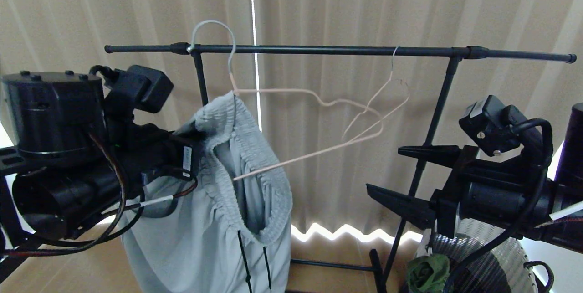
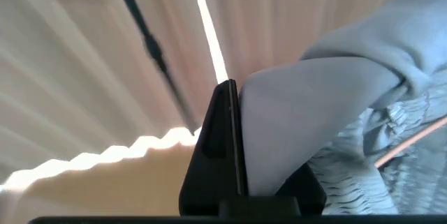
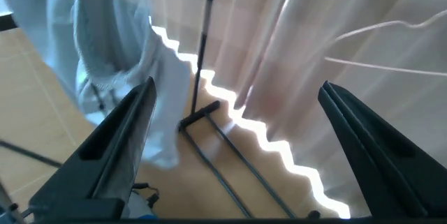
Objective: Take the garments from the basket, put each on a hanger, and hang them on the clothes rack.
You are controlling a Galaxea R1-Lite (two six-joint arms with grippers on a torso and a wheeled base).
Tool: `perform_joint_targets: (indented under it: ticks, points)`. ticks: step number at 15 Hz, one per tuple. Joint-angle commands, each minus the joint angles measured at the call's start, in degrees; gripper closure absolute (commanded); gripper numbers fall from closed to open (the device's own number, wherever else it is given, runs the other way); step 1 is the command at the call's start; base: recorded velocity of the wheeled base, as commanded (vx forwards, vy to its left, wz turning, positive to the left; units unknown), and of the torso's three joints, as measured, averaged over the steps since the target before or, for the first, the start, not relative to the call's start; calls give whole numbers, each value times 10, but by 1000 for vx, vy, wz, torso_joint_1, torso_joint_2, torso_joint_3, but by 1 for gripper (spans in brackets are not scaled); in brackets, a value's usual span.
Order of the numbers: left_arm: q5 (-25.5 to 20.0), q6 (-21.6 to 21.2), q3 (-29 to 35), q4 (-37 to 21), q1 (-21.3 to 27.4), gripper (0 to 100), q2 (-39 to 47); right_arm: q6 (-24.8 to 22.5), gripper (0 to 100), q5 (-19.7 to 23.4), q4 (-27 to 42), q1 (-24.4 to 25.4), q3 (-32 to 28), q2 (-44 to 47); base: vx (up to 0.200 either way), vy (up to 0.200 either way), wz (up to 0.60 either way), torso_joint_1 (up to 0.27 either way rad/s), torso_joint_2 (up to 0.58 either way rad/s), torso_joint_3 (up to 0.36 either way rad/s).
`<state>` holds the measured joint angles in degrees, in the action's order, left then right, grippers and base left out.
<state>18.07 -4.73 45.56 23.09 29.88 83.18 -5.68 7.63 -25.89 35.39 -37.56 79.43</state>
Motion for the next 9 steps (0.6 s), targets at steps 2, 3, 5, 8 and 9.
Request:
perform_joint_targets:
  ticks: [2, 3, 5, 8, 9]
  points:
    - [-2, 32, 36, -9, 18, 100, 0, 1, 0, 1, -1, 28, 2, 16, 0, 0, 0, 0, 0, 0]
    - [-3, 47, 38, -3, 34, 100, 0, 1, 0, 1, -2, 42, 3, 26, 0, 0, 0, 0, 0, 0]
    - [-3, 59, 43, -2, 62, 100, -3, 1, 0, 0, -25, 62, 0, 44, 0, 0, 0, 0, 0, 0]
    - [-8, 56, 52, 1, 78, 100, 1, -1, 0, -2, -83, 80, -4, 90, 0, 0, 0, 0, 0, 0]
    - [-8, 53, 48, 11, 84, 100, 1, -1, 0, -2, -92, 81, -4, 101, 0, 0, 0, 0, 0, 0]
